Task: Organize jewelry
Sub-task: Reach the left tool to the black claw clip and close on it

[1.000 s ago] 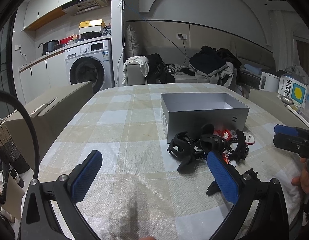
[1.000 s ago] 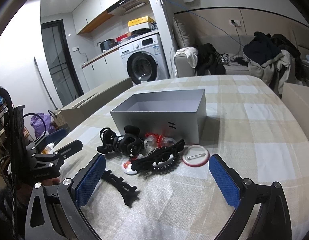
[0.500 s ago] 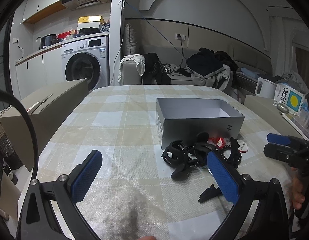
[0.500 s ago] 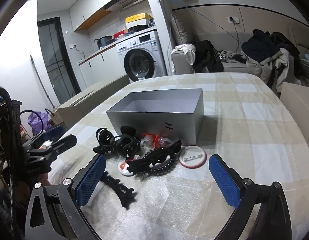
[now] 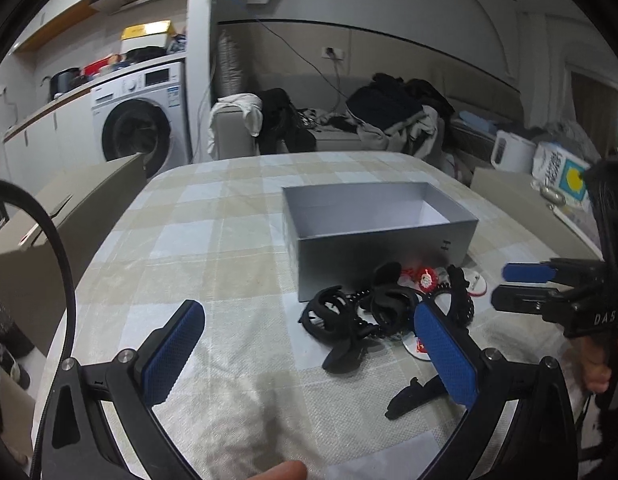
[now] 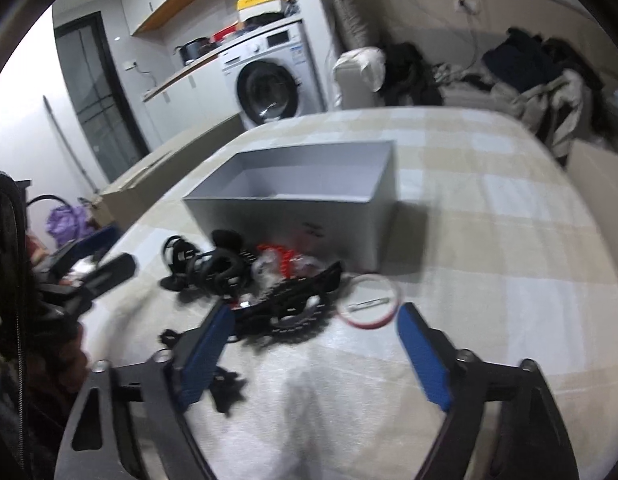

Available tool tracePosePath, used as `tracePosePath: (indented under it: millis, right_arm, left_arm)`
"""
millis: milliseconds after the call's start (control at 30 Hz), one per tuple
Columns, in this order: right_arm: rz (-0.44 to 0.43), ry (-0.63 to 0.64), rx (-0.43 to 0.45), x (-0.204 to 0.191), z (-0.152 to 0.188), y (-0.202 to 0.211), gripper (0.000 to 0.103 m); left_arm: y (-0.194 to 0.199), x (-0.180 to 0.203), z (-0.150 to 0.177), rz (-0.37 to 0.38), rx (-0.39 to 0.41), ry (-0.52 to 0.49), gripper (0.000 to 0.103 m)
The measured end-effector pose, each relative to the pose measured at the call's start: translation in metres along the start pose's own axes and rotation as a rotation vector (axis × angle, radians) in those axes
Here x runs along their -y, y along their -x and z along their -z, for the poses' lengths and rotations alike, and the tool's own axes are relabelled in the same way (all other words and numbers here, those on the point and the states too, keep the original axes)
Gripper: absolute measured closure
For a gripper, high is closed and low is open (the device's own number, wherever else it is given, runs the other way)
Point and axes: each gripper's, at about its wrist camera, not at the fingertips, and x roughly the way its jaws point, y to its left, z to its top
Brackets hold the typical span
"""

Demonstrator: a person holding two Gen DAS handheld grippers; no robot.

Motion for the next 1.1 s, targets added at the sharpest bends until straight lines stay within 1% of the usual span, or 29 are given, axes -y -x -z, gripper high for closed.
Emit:
tracePosePath:
  millis: [33, 100, 133, 167, 200, 267, 367, 400, 467, 533, 567, 667, 700, 733, 767, 800, 833, 933, 1000, 1100]
  right_arm:
    - [-0.013, -0.003, -0.012, 0.0, -0.001, -0.002, 0.03]
    - [-0.045, -0.019, -0.039, 0.0, -0.004, -0.007, 0.038]
    - [-0.054, -0.028, -0.051, 0.001, -0.006, -0.01, 0.042]
    - [-0.065, -0.04, -0.063, 0.002, -0.008, -0.013, 0.05]
    - [-0.071, -0.053, -0.07, 0.004, -0.01, -0.015, 0.055]
    - [-0.086, -0.085, -0.085, 0.009, -0.014, -0.02, 0.059]
    - [-0.088, -0.112, -0.096, 0.015, -0.017, -0.024, 0.062]
    - [-0.084, -0.121, -0.103, 0.016, -0.017, -0.025, 0.065]
    - [-0.091, -0.143, -0.109, 0.019, -0.017, -0.027, 0.07]
    - [-0.088, -0.152, -0.119, 0.02, -0.017, -0.031, 0.071]
    - [-0.085, -0.155, -0.128, 0.021, -0.018, -0.033, 0.073]
    - [-0.074, -0.171, -0.134, 0.022, -0.022, -0.036, 0.074]
    - [-0.076, -0.18, -0.137, 0.023, -0.023, -0.036, 0.074]
    - [-0.078, -0.186, -0.141, 0.023, -0.024, -0.037, 0.074]
    - [-0.08, -0.19, -0.145, 0.024, -0.026, -0.037, 0.074]
    - [-0.077, -0.19, -0.148, 0.024, -0.026, -0.038, 0.074]
    - [-0.071, -0.189, -0.152, 0.023, -0.028, -0.039, 0.074]
    - [-0.053, -0.192, -0.165, 0.02, -0.03, -0.041, 0.072]
    - [-0.016, -0.162, -0.168, 0.014, -0.032, -0.043, 0.072]
    - [0.017, -0.149, -0.172, 0.01, -0.031, -0.044, 0.072]
  left_arm:
    - [-0.003, 0.0, 0.0, -0.005, -0.015, -0.004, 0.001]
    - [-0.01, -0.001, -0.001, 0.0, -0.043, -0.007, 0.001]
    - [-0.013, -0.002, -0.001, 0.009, -0.056, -0.005, 0.005]
    - [-0.015, -0.003, -0.001, 0.02, -0.065, -0.004, 0.009]
    - [-0.018, -0.004, -0.001, 0.034, -0.082, -0.002, 0.013]
    - [-0.021, -0.005, -0.001, 0.042, -0.107, 0.0, 0.013]
    - [-0.024, -0.007, -0.001, 0.063, -0.134, 0.012, 0.021]
    - [-0.024, -0.007, -0.002, 0.067, -0.139, 0.014, 0.024]
    - [-0.024, -0.007, -0.002, 0.081, -0.145, 0.019, 0.025]
    - [-0.022, -0.008, -0.003, 0.094, -0.146, 0.022, 0.032]
    - [-0.021, -0.008, -0.003, 0.105, -0.147, 0.023, 0.032]
    - [-0.024, -0.007, -0.005, 0.119, -0.155, 0.028, 0.033]
    - [-0.024, -0.008, -0.005, 0.124, -0.16, 0.032, 0.039]
    - [-0.025, -0.008, -0.004, 0.126, -0.167, 0.035, 0.05]
    - [-0.026, -0.008, -0.004, 0.129, -0.177, 0.038, 0.056]
    - [-0.027, -0.009, -0.004, 0.134, -0.183, 0.044, 0.068]
    - [-0.028, -0.009, -0.003, 0.135, -0.192, 0.05, 0.075]
    - [-0.027, -0.01, -0.001, 0.141, -0.188, 0.064, 0.075]
    - [-0.023, -0.01, 0.0, 0.128, -0.175, 0.057, 0.075]
    - [-0.019, -0.011, 0.0, 0.129, -0.163, 0.057, 0.075]
